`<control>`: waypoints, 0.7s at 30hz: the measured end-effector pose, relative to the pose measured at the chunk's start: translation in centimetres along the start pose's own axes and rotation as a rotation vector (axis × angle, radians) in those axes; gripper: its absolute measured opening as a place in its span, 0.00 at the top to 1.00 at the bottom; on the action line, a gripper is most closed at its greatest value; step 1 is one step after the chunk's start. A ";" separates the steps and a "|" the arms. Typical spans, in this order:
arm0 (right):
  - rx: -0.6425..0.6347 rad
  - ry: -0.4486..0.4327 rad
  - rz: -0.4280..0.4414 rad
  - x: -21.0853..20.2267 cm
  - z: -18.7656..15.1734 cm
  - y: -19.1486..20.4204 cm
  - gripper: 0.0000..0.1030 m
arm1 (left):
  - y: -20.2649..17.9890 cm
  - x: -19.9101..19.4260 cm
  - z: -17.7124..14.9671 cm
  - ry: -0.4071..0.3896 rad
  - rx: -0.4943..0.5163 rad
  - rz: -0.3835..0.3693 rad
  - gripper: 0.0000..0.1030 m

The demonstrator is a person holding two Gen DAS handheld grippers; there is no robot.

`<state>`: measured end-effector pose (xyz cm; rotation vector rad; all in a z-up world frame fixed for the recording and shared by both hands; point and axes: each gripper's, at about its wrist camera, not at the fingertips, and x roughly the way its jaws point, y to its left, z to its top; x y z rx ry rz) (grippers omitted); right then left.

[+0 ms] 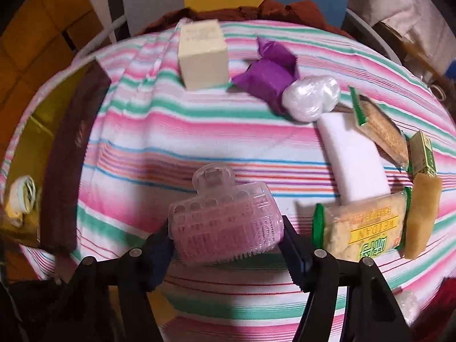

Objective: Organize objects
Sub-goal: 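Lift the sponge with the left gripper while the right gripper grasps the pink hair roller, then place the sponge in the tray while the right gripper drops the pink roller in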

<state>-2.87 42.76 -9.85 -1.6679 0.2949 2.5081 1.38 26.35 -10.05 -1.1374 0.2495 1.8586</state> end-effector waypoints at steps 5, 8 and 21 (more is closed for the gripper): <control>0.075 -0.120 0.087 -2.7 0.1 -1.4 0.34 | -0.3 -1.3 0.1 -0.041 0.002 -0.009 0.70; 0.128 -0.162 0.115 -3.3 0.4 -1.8 0.34 | -0.3 -3.2 0.4 -0.085 -0.008 -0.016 0.71; 0.052 -0.231 0.235 -7.4 2.6 4.8 0.34 | 9.3 -14.7 0.8 -0.320 -0.257 0.187 0.70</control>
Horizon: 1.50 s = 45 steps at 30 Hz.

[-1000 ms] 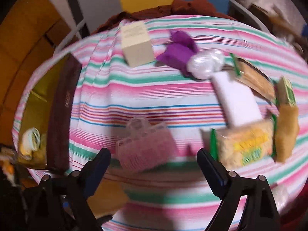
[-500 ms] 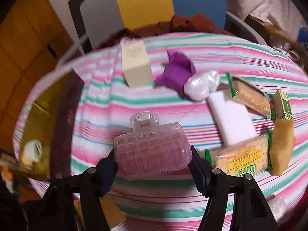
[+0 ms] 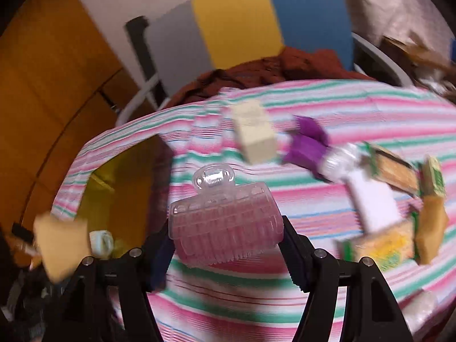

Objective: Organize objects
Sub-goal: 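Place the sponge in the tray while the right gripper drops the pink roller in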

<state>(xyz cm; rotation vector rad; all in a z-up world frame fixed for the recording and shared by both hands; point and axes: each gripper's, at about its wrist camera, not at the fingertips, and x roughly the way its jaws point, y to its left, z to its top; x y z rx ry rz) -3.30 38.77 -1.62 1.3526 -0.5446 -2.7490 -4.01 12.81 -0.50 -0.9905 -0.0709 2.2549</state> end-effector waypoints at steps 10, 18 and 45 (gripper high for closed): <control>-0.174 0.083 0.102 5.8 1.8 12.5 0.33 | 13.7 -1.9 0.7 0.005 -0.185 0.354 0.66; -0.145 0.098 0.231 9.4 3.2 18.8 0.05 | 17.1 -3.2 -2.4 0.027 -0.275 0.465 0.26; -0.244 -0.115 -0.055 2.1 -3.6 16.3 0.00 | 8.2 -6.7 -2.1 -0.085 -0.122 0.529 0.26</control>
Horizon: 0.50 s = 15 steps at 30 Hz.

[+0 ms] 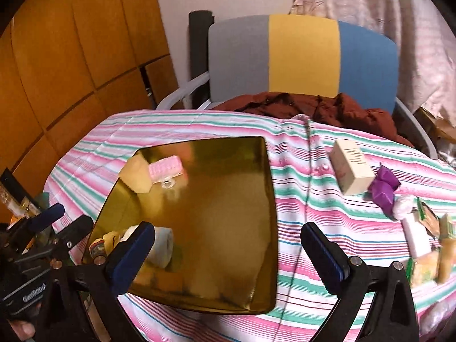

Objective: Organize objects
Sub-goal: 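Place the sponge in the tray while the right gripper drops the pink roller in, then move the left gripper to the cream box and grasp it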

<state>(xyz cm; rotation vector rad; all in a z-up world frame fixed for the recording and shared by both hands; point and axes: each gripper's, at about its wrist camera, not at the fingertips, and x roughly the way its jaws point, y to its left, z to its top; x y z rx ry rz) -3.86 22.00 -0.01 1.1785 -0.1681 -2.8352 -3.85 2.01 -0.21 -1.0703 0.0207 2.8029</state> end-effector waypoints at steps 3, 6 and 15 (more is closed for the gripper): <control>0.024 -0.014 -0.018 -0.5 -0.2 -1.0 0.00 | -1.0 -0.2 -0.1 0.005 0.019 -0.021 0.26; 0.048 -0.023 -0.040 -0.8 -0.5 -2.3 0.00 | -1.9 -0.1 -0.2 0.016 0.037 -0.038 0.26; 0.125 0.005 -0.124 -1.1 -1.9 -7.7 0.00 | -3.7 0.1 -0.6 0.049 0.046 -0.187 0.25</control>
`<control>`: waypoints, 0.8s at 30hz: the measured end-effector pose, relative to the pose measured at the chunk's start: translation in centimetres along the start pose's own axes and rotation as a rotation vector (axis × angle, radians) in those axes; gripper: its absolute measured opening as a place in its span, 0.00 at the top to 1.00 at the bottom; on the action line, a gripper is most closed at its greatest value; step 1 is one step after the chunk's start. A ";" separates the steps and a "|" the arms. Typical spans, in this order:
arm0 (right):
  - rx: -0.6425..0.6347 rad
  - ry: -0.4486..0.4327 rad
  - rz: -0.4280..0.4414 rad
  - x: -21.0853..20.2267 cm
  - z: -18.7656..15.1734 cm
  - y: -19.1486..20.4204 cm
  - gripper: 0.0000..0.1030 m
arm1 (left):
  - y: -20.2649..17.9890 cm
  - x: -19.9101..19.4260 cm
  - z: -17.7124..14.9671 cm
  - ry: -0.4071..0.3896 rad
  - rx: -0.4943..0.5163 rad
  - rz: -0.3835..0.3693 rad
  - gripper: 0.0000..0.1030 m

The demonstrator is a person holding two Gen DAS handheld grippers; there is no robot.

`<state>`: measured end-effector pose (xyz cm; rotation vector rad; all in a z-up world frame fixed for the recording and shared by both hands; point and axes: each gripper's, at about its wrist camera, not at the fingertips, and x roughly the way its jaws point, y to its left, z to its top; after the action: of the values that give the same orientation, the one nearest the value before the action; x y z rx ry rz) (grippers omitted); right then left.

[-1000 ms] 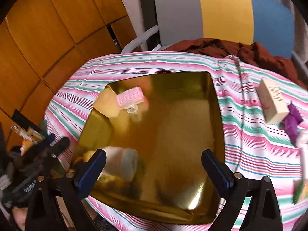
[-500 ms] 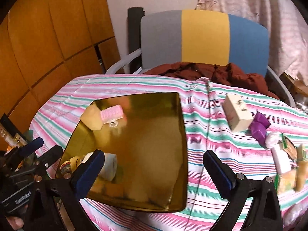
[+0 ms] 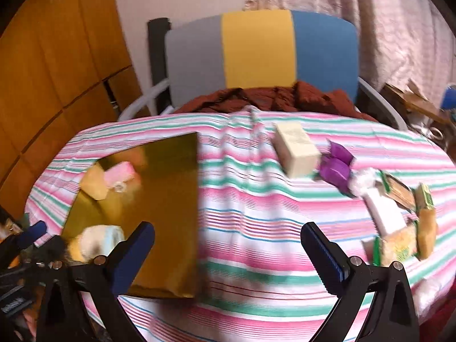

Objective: Organize objects
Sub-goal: 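Move the left gripper to the cream box and grasp it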

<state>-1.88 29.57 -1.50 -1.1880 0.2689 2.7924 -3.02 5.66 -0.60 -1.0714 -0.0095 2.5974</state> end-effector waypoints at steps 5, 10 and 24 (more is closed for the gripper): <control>0.046 0.030 -0.069 0.3 0.0 -4.7 0.00 | -1.0 0.4 0.2 0.023 0.001 -0.066 0.26; 0.103 0.027 -0.142 -0.5 1.2 -10.4 0.00 | -2.1 1.4 0.9 0.074 0.003 -0.121 0.27; 0.485 -0.007 -0.237 0.4 2.2 -25.9 0.00 | -10.1 4.9 4.9 0.143 0.104 -0.204 0.26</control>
<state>0.37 55.39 -3.50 -1.0123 0.7056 2.3373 -6.60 17.26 0.87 -1.1521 0.0467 2.3102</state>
